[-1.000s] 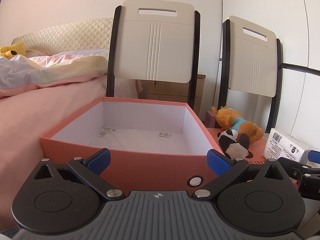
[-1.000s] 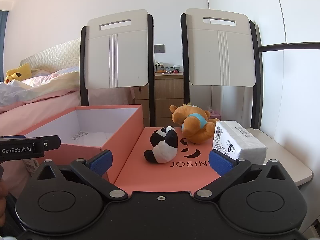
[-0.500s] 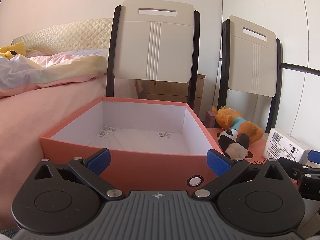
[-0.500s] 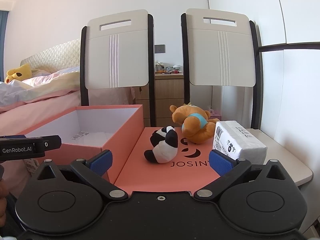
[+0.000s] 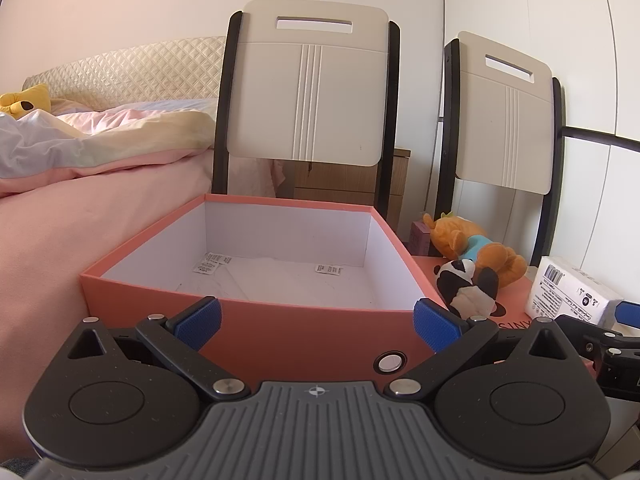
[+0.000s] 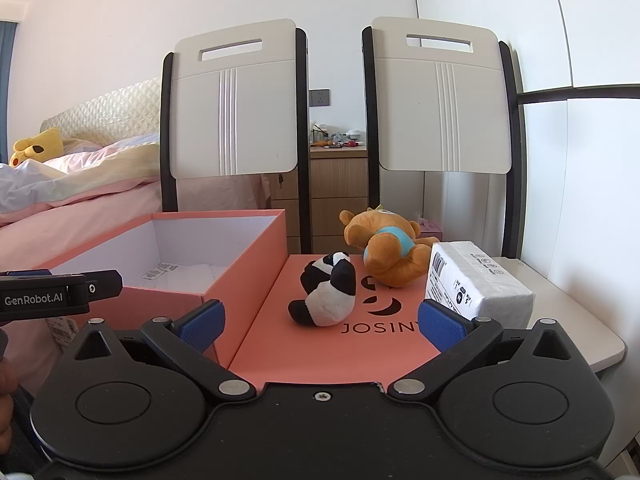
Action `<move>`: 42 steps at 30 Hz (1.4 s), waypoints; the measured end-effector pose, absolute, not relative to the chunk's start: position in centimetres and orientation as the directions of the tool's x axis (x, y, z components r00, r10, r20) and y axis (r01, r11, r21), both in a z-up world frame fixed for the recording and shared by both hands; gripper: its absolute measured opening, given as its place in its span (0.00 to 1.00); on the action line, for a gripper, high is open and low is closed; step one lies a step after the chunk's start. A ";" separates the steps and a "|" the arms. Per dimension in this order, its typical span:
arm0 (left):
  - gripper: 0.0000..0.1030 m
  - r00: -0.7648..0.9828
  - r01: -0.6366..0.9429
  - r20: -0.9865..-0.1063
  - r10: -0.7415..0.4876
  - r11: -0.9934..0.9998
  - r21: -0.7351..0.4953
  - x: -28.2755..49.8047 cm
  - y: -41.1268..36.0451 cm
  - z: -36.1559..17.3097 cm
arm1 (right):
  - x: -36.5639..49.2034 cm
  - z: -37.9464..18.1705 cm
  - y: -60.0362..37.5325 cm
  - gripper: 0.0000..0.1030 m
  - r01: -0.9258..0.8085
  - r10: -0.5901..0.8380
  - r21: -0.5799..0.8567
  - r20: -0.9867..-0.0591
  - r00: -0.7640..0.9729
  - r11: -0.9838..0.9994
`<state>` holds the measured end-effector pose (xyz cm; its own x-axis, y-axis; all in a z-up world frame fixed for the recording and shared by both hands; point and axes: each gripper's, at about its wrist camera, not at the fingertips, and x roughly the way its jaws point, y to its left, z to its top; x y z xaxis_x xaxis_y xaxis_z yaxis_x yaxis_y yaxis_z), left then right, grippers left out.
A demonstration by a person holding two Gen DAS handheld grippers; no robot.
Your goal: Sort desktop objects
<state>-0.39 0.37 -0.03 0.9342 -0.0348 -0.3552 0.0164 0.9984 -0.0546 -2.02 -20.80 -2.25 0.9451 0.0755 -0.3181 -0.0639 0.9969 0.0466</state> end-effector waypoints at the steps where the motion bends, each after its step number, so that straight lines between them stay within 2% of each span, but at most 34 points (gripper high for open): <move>1: 1.00 0.934 0.017 -0.355 -0.035 0.998 -0.054 -0.4 0.3 0.0 | -2.0 -2.2 -20.8 0.99 -0.064 0.076 0.047 -0.318 0.945 0.997; 29: 1.00 0.934 0.016 -0.356 -0.032 0.999 -0.046 -0.1 0.3 0.0 | -2.0 -2.2 -20.8 0.99 -0.066 0.079 0.055 -0.310 0.947 0.996; 42: 1.00 0.936 0.016 -0.350 -0.028 0.999 -0.037 0.0 0.3 0.0 | -2.4 -1.7 -21.2 0.99 -0.114 0.141 0.115 -0.263 0.955 0.987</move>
<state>0.02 0.30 -0.02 0.9364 -0.0282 -0.3498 0.0161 0.9992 -0.0373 -2.41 -21.19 -1.72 0.9545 0.1408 -0.2627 -0.1140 0.9868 0.1147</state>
